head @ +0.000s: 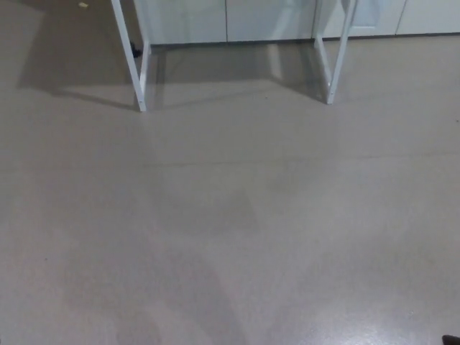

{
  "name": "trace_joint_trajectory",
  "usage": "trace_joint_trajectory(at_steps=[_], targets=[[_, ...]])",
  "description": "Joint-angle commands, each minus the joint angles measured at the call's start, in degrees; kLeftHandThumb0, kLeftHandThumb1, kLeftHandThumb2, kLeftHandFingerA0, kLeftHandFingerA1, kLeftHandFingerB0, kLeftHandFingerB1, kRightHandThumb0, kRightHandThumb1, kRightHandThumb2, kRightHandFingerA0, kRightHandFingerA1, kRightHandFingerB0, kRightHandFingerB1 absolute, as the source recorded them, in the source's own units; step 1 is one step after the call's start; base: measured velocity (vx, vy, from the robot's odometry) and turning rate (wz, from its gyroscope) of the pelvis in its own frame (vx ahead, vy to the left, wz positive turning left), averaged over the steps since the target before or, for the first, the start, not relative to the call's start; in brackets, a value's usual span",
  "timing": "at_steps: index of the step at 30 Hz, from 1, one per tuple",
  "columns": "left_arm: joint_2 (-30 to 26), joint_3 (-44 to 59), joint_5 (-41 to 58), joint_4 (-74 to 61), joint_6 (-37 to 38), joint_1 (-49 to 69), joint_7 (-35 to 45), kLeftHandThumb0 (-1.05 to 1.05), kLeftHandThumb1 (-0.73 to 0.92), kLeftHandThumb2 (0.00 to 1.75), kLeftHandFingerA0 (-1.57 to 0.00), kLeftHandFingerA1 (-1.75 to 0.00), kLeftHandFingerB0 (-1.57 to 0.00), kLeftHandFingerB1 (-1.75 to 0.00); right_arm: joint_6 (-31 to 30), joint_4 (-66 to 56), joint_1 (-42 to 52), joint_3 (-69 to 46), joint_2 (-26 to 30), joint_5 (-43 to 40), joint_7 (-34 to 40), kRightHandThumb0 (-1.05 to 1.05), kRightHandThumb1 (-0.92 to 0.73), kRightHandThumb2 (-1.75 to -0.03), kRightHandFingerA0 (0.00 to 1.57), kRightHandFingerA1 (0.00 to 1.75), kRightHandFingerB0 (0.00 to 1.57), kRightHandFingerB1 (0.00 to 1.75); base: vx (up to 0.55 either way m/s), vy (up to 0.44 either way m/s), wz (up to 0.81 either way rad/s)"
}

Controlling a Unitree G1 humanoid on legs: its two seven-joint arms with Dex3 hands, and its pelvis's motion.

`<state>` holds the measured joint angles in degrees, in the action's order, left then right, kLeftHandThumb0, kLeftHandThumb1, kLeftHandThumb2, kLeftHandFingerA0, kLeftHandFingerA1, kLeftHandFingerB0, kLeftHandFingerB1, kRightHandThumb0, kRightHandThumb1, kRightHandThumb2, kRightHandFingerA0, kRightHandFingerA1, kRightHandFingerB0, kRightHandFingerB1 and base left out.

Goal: The robot walks towards a file tray kept in the middle of a desk and uses its right hand to grab a tray and pulls it out towards itself

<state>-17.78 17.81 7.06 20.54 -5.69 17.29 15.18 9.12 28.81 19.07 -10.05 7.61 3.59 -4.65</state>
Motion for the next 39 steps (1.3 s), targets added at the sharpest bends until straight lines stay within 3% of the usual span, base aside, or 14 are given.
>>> trace_joint_trajectory(at_steps=[1, 11, 22, 23, 27, 28, 29, 34, 35, 36, 37, 38, 39], targets=[[-1.2, 1.1, 3.5, -1.3, -3.7, 0.7, 3.6, -0.13, 0.47, 0.92, -0.19, -0.53, -0.12, -0.48, 4.7, 0.2, 0.4, -0.6, -0.3, -3.2, -1.7, -0.55, -0.71, -0.6, 0.47, 0.61, 0.37, 0.49, 0.03, 0.145, -0.12], [-1.3, 1.2, 3.5, -2.7, -5.2, 1.3, 3.8, -0.12, 0.47, 0.92, -0.21, -0.54, -0.14, -0.49, 6.3, 1.2, 0.9, -0.2, -0.3, -3.5, -1.9, -0.55, -0.72, -0.6, 0.48, 0.6, 0.38, 0.48, 0.2, 0.249, -0.06], [-1.2, 1.2, 3.4, -2.4, -5.1, 1.1, 3.6, -0.13, 0.46, 0.92, -0.25, -0.56, -0.17, -0.51, 6.1, 0.8, 1.5, -0.1, -0.3, -3.5, -1.8, -0.52, -0.73, -0.61, 0.48, 0.58, 0.38, 0.48, 0.31, -0.122, 0.16], [-1.1, 1.3, 3.4, -2.5, -5.7, 1.0, 3.2, -0.14, 0.65, 0.59, -0.35, -0.41, -0.3, -0.34, 6.2, 0.9, 1.5, -0.1, -0.3, -3.8, -2.0, -0.52, -0.72, -0.61, 0.47, 0.58, 0.38, 0.48, 0.54, -0.275, 0.69], [-1.2, 1.1, 3.2, -2.1, -5.6, 0.6, 3.2, -0.14, 0.65, 0.58, -0.35, -0.42, -0.3, -0.35, 5.8, 0.4, 1.5, -0.1, -0.2, -4.1, -2.1, -0.52, -0.72, -0.61, 0.48, 0.58, 0.39, 0.48, 0.38, -0.131, 0.13], [-1.2, 1.1, 3.2, -2.3, -5.5, 0.7, 3.3, -0.14, 0.65, 0.59, -0.36, -0.42, -0.3, -0.35, 5.4, 0.2, 1.6, 0.0, -0.2, -4.2, -2.2, -0.52, -0.72, -0.61, 0.47, 0.57, 0.38, 0.48, 0.34, -0.014, -0.04], [-1.2, 1.0, 3.1, -2.5, -5.9, 0.6, 3.1, -0.12, 0.46, 0.92, -0.27, -0.57, -0.18, -0.51, 5.4, 0.6, 1.2, 0.0, -0.1, -4.0, -1.8, -0.52, -0.72, -0.61, 0.48, 0.58, 0.39, 0.48, 0.3, 0.006, -0.08], [-1.3, 0.7, 2.8, -2.5, -5.6, 0.5, 3.0, -0.12, 0.46, 0.92, -0.31, -0.58, -0.19, -0.51, 5.8, 1.0, 0.6, 0.0, 0.0, -4.3, -2.0, -0.52, -0.71, -0.61, 0.48, 0.59, 0.39, 0.49, 0.34, 0.111, -0.22], [-1.4, 0.7, 2.8, -2.7, -6.0, 0.5, 3.0, -0.14, 0.65, 0.59, -0.42, -0.43, -0.31, -0.35, 5.9, 1.3, 0.5, 0.0, -0.1, -4.3, -2.0, -0.52, -0.71, -0.61, 0.48, 0.59, 0.39, 0.49, 0.55, 0.199, -0.38], [-1.5, 0.7, 2.7, -2.8, -6.0, 0.7, 3.0, -0.15, 0.65, 0.59, -0.42, -0.43, -0.31, -0.35, 6.1, 1.4, 0.6, 0.0, -0.1, -4.3, -2.0, -0.52, -0.71, -0.61, 0.48, 0.59, 0.39, 0.49, 0.54, 0.018, 0.4], [-1.5, 0.5, 2.4, -2.3, -5.6, 0.8, 3.1, -0.13, 0.46, 0.92, -0.33, -0.58, -0.18, -0.51, 6.3, 1.5, 0.9, 0.1, 0.2, -4.2, -2.1, -0.52, -0.71, -0.61, 0.49, 0.59, 0.39, 0.49, 0.6, 0.093, -0.63], [-1.5, 0.5, 2.5, -2.1, -5.6, 0.9, 3.1, -0.13, 0.46, 0.91, -0.33, -0.58, -0.18, -0.51, 6.3, 1.6, 1.0, 0.1, 0.1, -4.4, -2.3, -0.52, -0.71, -0.61, 0.48, 0.59, 0.39, 0.49, 0.48, 0.109, -0.63], [-1.5, 0.5, 2.4, -2.1, -5.7, 0.9, 2.8, -0.15, 0.64, 0.58, -0.42, -0.43, -0.32, -0.35, 6.6, 1.6, 1.1, 0.0, 0.2, -4.7, -2.6, -0.52, -0.7, -0.61, 0.48, 0.6, 0.39, 0.5, 0.46, 0.142, -0.27]])
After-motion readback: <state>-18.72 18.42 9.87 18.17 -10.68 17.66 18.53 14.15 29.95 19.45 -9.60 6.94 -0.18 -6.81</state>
